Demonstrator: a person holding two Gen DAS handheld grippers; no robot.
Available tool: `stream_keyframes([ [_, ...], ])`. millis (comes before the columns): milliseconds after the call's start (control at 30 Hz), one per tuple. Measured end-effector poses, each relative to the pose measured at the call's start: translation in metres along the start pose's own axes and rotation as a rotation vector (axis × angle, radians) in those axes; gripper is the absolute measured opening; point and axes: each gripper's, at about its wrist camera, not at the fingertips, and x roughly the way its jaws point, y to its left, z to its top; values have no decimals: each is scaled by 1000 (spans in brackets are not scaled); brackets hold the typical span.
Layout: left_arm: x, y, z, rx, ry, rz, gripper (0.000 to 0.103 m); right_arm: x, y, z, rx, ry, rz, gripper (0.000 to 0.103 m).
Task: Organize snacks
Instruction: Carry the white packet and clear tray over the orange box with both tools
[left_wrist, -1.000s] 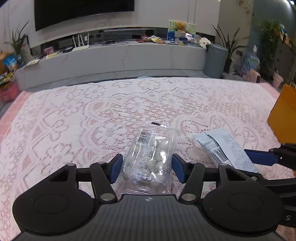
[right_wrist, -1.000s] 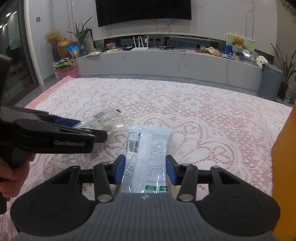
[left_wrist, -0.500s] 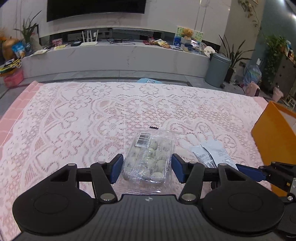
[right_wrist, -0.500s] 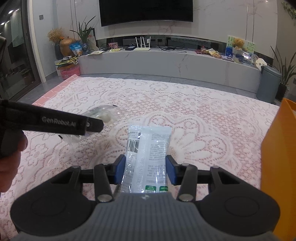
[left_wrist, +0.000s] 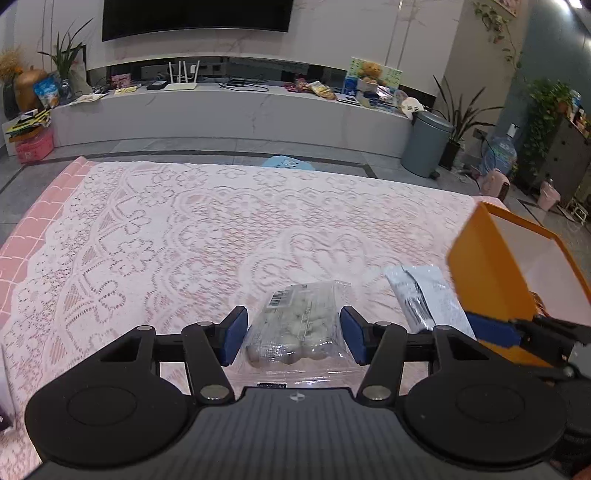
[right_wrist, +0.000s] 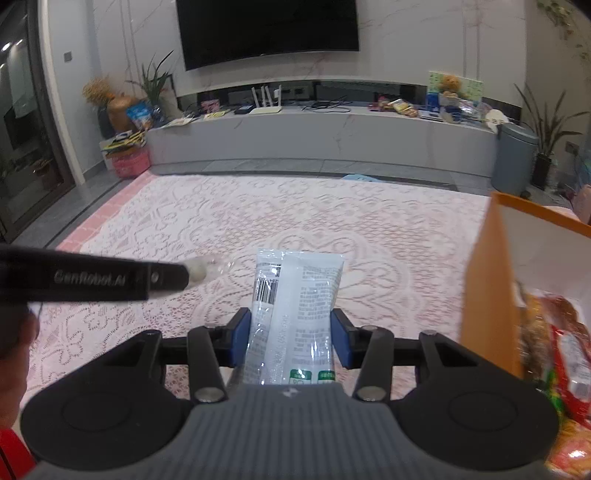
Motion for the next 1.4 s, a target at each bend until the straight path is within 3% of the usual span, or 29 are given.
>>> stream_keyframes([
  [467,-42,-80,-5,48,-33,-139,61,-93,-47,13,-45,-54,-48,45],
  [767,-35,-146,5,131,-26,-233,61,-123,-104,20,-73,-7,-117,45],
  [1067,0,-214,12,265,30,-289,60,-116,-168,21,-111,72,-190,45],
  [1400,60,-254,16,389,123,-270,59,-75,-216,14,-121,178,-213,45],
])
